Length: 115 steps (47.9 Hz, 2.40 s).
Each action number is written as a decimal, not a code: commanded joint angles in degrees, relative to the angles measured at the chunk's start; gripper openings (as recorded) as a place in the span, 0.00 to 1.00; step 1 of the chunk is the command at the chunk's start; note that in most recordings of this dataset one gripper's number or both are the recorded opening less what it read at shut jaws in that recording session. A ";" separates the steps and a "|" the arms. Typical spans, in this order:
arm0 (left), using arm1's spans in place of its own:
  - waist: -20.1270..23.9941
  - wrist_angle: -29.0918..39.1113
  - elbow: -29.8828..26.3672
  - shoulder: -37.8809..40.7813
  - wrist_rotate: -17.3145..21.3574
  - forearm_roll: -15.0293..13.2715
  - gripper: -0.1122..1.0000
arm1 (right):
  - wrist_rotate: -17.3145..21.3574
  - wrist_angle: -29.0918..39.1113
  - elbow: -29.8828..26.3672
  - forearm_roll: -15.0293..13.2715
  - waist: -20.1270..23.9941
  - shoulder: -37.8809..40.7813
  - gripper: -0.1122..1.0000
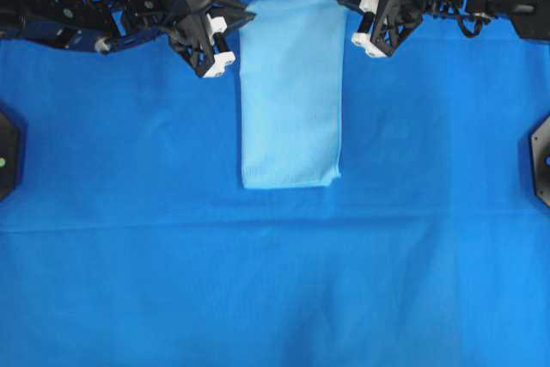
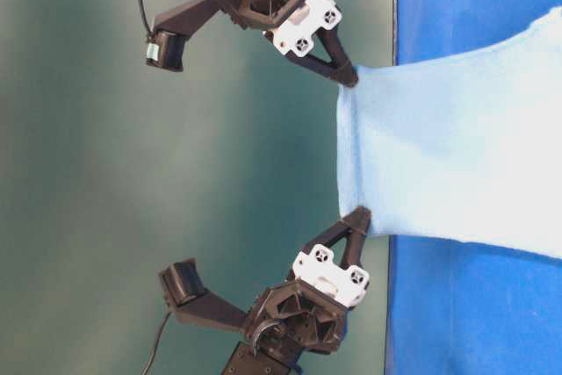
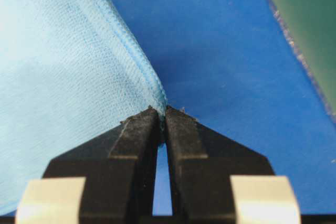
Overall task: Fold the light blue towel.
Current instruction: 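Pull both held corners down toward the strip's bottom edge, folding it, then open both grippers and withdraw them sideways from the towel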
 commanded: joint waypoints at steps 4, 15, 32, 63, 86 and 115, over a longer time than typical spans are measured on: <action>-3.69 1.32 0.00 -2.64 0.70 0.00 0.13 | 0.44 1.49 0.44 0.26 2.72 -2.55 0.15; -11.43 6.06 1.85 -5.54 3.08 0.00 0.13 | 0.53 5.71 3.16 3.60 10.90 -6.06 0.15; -22.76 8.53 4.31 -4.92 1.49 -0.09 0.13 | 0.53 8.61 6.06 11.78 23.20 -7.29 0.15; -24.43 1.76 3.87 2.81 1.41 -0.35 0.13 | 0.53 0.88 8.09 18.19 26.02 -1.05 0.15; -25.58 7.47 3.78 -4.92 1.41 -0.35 0.65 | 0.18 5.10 5.98 17.84 29.00 -6.24 0.63; -27.69 18.11 13.18 -32.70 1.67 -0.26 0.62 | -0.35 11.16 10.81 14.94 32.08 -28.04 0.63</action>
